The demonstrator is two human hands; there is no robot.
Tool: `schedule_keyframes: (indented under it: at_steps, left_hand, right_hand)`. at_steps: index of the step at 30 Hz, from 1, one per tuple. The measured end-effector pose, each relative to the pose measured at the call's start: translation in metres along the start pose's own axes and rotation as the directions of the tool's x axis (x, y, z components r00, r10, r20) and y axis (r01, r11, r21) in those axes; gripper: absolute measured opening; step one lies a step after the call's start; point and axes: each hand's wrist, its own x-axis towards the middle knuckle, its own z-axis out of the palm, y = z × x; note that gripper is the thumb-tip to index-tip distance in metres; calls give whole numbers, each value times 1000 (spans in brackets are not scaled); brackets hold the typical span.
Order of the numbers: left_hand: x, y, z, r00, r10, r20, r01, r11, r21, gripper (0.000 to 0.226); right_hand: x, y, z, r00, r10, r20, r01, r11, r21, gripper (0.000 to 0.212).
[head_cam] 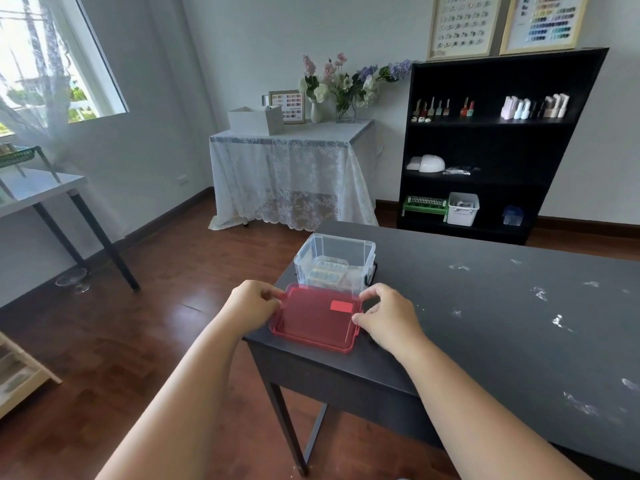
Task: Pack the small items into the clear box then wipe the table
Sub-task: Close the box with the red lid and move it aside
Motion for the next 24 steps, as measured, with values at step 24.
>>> schedule_keyframes:
  at_steps: [24]
  left_hand:
    - [21, 62, 4, 957, 24, -288, -182, 824, -536, 26]
  right_hand:
    - [31, -30, -25, 845, -494, -204, 482, 869, -111, 35]
